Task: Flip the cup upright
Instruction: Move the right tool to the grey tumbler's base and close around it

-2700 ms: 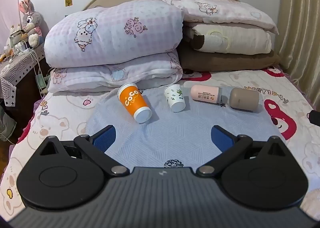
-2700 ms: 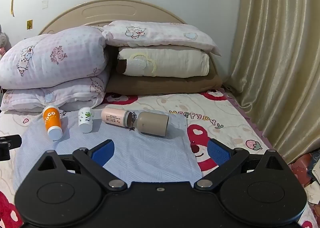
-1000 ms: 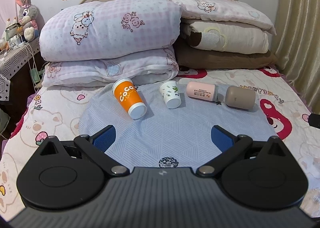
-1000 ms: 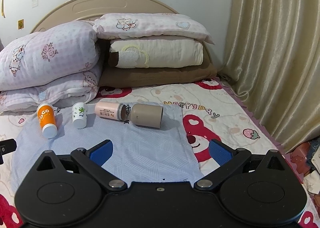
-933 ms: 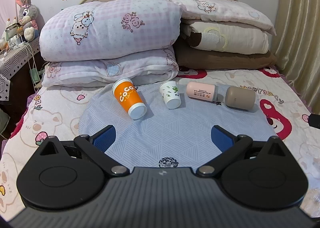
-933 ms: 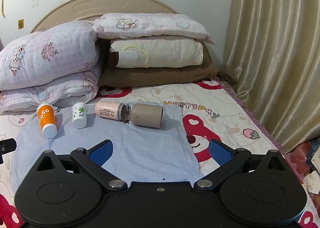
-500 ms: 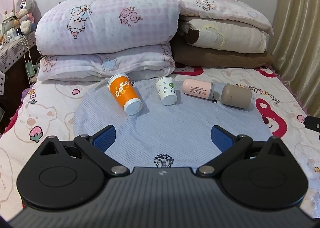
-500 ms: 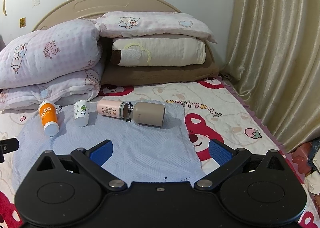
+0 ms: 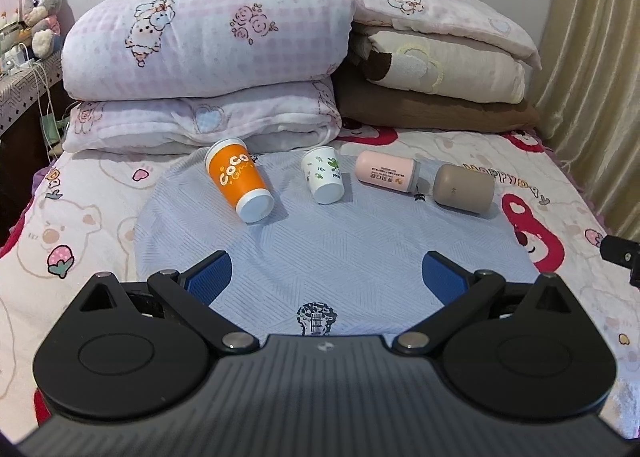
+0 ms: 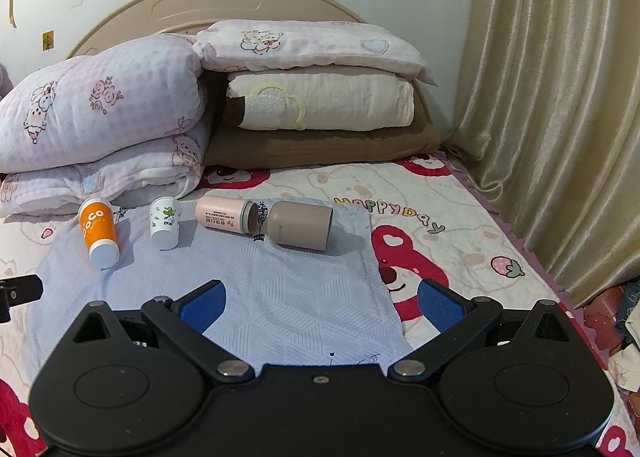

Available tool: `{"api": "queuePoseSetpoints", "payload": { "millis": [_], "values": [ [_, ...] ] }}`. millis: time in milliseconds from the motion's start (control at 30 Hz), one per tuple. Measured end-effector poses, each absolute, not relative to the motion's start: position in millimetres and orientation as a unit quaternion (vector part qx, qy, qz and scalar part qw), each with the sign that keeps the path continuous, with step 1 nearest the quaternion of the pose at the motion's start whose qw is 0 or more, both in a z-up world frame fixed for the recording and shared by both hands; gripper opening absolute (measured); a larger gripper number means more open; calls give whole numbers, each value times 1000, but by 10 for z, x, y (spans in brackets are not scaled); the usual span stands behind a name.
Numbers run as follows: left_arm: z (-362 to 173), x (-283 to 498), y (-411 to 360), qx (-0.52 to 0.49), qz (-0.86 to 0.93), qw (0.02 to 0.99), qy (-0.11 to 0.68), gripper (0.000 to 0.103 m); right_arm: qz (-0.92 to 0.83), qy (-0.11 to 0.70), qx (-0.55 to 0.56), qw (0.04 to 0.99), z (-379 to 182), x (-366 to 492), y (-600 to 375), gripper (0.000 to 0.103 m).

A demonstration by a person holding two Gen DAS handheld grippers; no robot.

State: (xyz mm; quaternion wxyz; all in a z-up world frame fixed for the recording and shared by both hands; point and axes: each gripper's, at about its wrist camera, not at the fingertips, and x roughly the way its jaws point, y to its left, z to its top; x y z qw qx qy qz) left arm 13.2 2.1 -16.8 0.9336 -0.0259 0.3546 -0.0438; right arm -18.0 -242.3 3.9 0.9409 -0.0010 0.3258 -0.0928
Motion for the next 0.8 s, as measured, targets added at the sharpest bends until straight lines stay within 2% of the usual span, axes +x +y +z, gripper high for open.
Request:
{"api": "queuePoseSetpoints", "payload": {
  "millis": [367,567,667,800],
  "values": [
    [-237,445,32,6,-86,915,393,103,-79,313,4,946,30,-144,-2468,103],
    [-87,885,-113,71,-132,917,369,102,19,333,135,933,-46,167,-2863,103],
    [-74,1121,-321,123,-162,913,354,102,32,364,183,913,-128,420,-3019,102],
    [-140,1431,-611,138,-213,904,343,102,49,404,224,885,-224,735,-3128,100]
  ]
}}
